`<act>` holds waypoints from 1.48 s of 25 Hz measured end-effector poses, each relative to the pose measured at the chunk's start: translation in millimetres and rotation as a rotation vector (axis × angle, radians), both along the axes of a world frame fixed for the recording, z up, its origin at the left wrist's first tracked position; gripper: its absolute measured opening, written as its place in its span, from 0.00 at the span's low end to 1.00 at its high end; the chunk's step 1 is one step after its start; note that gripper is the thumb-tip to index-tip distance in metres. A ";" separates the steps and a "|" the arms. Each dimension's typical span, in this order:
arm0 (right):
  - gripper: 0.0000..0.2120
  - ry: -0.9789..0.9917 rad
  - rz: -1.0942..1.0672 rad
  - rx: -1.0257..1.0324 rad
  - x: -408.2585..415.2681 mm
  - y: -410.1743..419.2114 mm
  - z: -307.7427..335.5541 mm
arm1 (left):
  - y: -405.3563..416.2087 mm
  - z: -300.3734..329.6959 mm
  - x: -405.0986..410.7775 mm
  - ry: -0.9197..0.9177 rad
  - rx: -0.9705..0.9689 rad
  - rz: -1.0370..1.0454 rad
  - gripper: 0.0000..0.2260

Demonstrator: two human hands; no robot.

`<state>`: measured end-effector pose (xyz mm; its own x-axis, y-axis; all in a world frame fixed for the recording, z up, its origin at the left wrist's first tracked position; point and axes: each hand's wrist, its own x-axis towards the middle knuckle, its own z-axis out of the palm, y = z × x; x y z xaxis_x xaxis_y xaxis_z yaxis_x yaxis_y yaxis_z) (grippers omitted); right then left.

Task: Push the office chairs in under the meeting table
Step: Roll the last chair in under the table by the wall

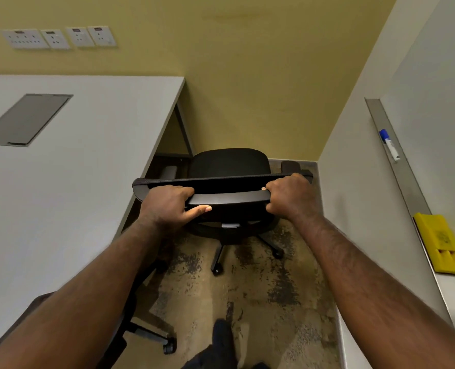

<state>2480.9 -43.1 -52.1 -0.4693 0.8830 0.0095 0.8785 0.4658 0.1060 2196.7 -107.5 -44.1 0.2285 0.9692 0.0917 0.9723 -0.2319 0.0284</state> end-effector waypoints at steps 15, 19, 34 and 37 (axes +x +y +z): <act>0.10 -0.082 0.370 0.059 -56.0 174.7 -3.9 | 67.6 -7.2 -5.4 0.031 0.111 0.361 0.29; 0.07 -0.047 0.442 0.048 -69.7 215.9 -6.7 | 88.3 -7.8 -3.5 0.018 0.106 0.442 0.28; 0.12 0.076 0.815 0.022 -110.4 392.7 -4.0 | 199.5 -0.6 50.7 -0.009 0.084 0.843 0.28; 0.11 0.086 0.846 -0.001 -131.3 420.4 -4.6 | 220.3 -1.5 44.0 -0.025 0.098 0.895 0.28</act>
<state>2349.7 377.3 -56.8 -0.9692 0.2346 0.0748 0.2389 0.9695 0.0544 2240.8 112.8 -45.6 -0.6111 0.7712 0.1785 0.7898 0.6091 0.0720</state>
